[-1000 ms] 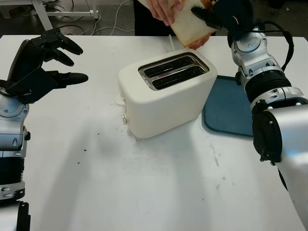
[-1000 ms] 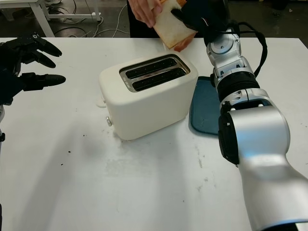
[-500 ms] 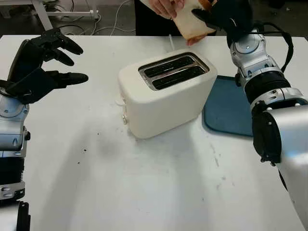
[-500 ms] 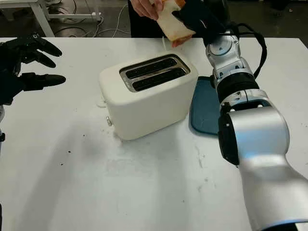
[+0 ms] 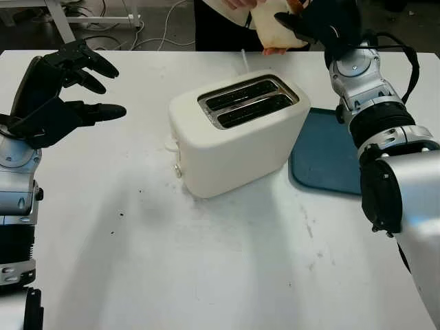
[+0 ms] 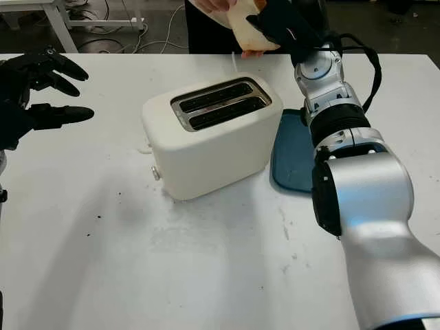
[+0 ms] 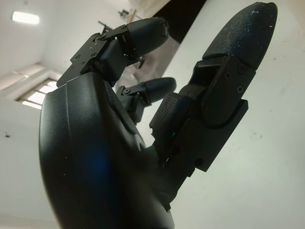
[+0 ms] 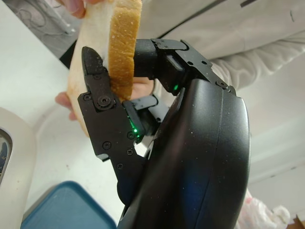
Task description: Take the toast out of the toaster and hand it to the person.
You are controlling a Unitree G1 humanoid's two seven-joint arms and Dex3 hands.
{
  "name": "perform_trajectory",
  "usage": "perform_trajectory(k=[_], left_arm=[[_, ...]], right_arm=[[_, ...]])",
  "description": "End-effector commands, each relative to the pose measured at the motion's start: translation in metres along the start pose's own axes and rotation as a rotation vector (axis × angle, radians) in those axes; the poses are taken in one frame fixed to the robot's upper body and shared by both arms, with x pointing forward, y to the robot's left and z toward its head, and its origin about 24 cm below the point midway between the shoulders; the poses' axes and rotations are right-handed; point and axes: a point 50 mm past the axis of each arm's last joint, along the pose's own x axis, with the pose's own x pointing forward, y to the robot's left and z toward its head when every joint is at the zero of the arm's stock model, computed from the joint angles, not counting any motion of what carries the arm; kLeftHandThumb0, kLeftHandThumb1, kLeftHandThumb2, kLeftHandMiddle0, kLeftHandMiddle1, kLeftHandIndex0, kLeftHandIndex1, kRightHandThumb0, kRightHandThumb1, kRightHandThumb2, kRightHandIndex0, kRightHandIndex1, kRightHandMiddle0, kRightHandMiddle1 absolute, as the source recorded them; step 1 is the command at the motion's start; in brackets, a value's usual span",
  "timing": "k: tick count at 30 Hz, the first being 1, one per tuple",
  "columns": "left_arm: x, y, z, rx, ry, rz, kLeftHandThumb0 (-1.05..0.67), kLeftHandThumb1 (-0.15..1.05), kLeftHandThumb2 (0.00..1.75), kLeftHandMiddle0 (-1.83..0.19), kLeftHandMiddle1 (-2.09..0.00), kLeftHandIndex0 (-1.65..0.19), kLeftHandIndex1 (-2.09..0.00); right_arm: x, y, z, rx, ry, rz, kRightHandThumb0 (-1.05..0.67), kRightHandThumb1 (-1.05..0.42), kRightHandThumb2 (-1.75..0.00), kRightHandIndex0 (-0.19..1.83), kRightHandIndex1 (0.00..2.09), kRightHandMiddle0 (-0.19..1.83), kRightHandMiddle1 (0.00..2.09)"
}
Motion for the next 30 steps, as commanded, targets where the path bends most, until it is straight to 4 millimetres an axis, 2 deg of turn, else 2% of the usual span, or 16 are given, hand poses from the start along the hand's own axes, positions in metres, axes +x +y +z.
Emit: perform_trajectory(k=[1,6,10,13,16,17,19,23,25,28,30], left_arm=[[-0.001,0.002,0.0,0.008,0.0,0.008,-1.05,0.71,0.0,-0.46,-1.34,-0.48,-1.21],[-0.001,0.002,0.0,0.013,-0.003,0.007,-1.05,0.71,0.0,-0.46,-1.34,-0.48,-1.21],[-0.001,0.002,0.0,0.016,0.0,0.007,-1.05,0.71,0.0,-0.47,-1.34,-0.48,-1.21],[0.0,0.001,0.0,0.008,-0.001,0.008,-1.05,0.71,0.0,-0.48,-1.34,-0.48,-1.21],[0.0,0.001,0.0,0.006,-0.002,0.006,-1.05,0.71,0.0,-0.48,-1.33,-0.48,-1.2],[0.0,0.001,0.0,0.007,-0.001,0.006,-1.05,0.71,0.0,-0.48,-1.33,-0.48,-1.2],[0.0,0.001,0.0,0.005,0.0,0.007,-1.05,0.71,0.0,-0.48,-1.33,-0.48,-1.2],[0.0,0.001,0.0,0.006,0.001,0.004,-1.05,0.7,0.0,-0.47,-1.33,-0.49,-1.19],[0.0,0.001,0.001,-0.001,-0.001,0.002,-1.05,0.69,0.0,-0.47,-1.33,-0.49,-1.19],[0.0,0.001,0.001,-0.011,0.004,0.004,-1.05,0.69,0.0,-0.48,-1.33,-0.49,-1.19],[0.0,0.001,0.001,-0.013,0.006,0.004,-1.05,0.68,0.0,-0.48,-1.33,-0.49,-1.19]], right_arm=[[-0.003,-0.003,-0.009,-0.029,0.02,0.015,-0.31,-0.92,-0.19,0.99,1.75,0.8,1.75],[-0.004,-0.005,-0.012,-0.126,0.023,0.044,-0.35,-0.92,-0.19,1.02,1.75,0.84,1.75],[-0.006,-0.006,-0.015,-0.136,0.018,0.071,-0.44,-0.92,-0.12,0.88,1.73,0.79,1.67],[-0.006,-0.007,-0.017,-0.117,0.038,0.085,-0.52,-0.9,-0.02,0.86,1.5,0.83,1.33],[-0.006,-0.009,-0.019,-0.121,0.059,0.125,-0.63,-0.85,0.0,0.63,1.09,0.75,0.72],[-0.006,-0.009,-0.019,-0.126,0.063,0.141,-0.68,-0.83,0.0,0.53,0.87,0.66,0.46],[-0.006,-0.01,-0.017,-0.146,0.053,0.173,-0.73,-0.82,0.0,0.38,0.59,0.52,0.16],[-0.007,-0.015,-0.018,-0.195,0.048,0.216,-0.88,-0.82,0.0,0.08,0.34,0.21,0.01],[-0.007,-0.017,-0.02,-0.194,0.054,0.225,-0.9,-0.82,0.0,0.02,0.29,0.15,0.0],[-0.009,-0.019,-0.021,-0.182,0.048,0.234,-0.91,-0.81,0.0,0.0,0.06,0.05,0.01],[-0.011,-0.022,-0.023,-0.173,0.037,0.23,-0.94,-0.8,0.0,0.0,0.01,0.01,0.0]])
